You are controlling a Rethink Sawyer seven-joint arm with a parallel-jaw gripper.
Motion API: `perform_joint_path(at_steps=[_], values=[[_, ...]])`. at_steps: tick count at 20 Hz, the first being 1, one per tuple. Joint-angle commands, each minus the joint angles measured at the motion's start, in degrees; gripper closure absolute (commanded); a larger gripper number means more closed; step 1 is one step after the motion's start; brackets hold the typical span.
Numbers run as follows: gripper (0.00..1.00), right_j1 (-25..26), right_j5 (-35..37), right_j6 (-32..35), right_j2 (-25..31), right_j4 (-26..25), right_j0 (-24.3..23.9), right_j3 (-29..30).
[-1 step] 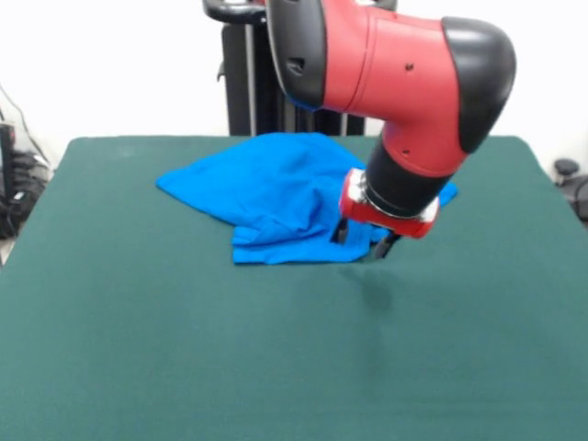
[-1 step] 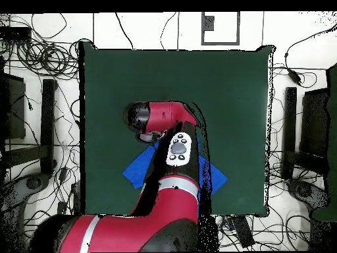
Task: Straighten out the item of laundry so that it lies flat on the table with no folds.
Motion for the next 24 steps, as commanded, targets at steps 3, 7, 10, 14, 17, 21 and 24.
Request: perform_joint_path(at_steps=[3, 7, 10, 14, 17, 21, 24], values=[[0.0, -2.0, -1.2, 18.6, -0.2, 4.8, 3.3, 5.1], [0.0, -4.6, -4.2, 17.4, -0.5, 5.5, 3.3, 10.8], [0.0, -4.6, -4.5, 14.2, 0.5, 5.3, 2.7, 12.1], [0.0, -4.6, -3.2, 12.9, -0.1, 4.4, 2.8, 12.1], [0.0, -5.1, -3.7, 11.7, -0.1, 3.9, 2.2, 12.9], [0.0, -4.3, -5.4, 11.1, -0.4, 3.2, 1.8, 12.8], [0.0, -4.2, -7.1, 10.8, -0.7, 2.6, 1.9, 13.5]])
